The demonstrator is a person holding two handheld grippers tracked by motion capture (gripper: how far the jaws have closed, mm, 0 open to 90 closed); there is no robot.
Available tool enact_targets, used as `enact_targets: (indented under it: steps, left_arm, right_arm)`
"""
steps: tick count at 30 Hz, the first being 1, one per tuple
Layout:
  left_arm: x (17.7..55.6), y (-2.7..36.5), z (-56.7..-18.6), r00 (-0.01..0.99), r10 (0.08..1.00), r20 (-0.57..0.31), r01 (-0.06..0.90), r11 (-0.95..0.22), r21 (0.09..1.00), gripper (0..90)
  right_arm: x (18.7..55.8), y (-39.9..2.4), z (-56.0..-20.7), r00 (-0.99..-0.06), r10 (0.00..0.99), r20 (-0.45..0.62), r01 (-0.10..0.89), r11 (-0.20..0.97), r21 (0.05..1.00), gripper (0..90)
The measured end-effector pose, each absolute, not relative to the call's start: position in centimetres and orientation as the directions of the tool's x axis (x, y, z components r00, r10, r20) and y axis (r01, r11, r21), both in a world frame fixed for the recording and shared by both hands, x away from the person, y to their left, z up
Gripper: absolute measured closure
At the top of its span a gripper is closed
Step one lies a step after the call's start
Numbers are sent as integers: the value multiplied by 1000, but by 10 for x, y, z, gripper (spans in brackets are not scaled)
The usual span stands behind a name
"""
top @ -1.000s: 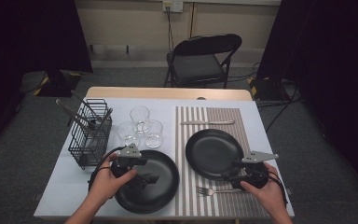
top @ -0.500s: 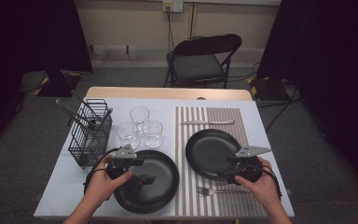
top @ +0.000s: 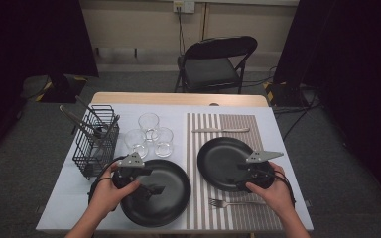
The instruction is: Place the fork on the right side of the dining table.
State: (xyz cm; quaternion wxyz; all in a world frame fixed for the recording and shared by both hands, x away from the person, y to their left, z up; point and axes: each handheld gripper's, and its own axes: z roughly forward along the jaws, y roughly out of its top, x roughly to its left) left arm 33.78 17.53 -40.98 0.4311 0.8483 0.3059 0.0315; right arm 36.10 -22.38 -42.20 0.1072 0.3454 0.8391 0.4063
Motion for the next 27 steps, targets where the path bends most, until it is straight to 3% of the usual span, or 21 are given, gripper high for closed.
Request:
enact_targets:
  steps: [27]
  left_arm:
    - [339,179,-411,803,556,-213,499,-434,750,172]
  right_arm:
    - [388,-183,-405,-781,618,94,469,479,742,271]
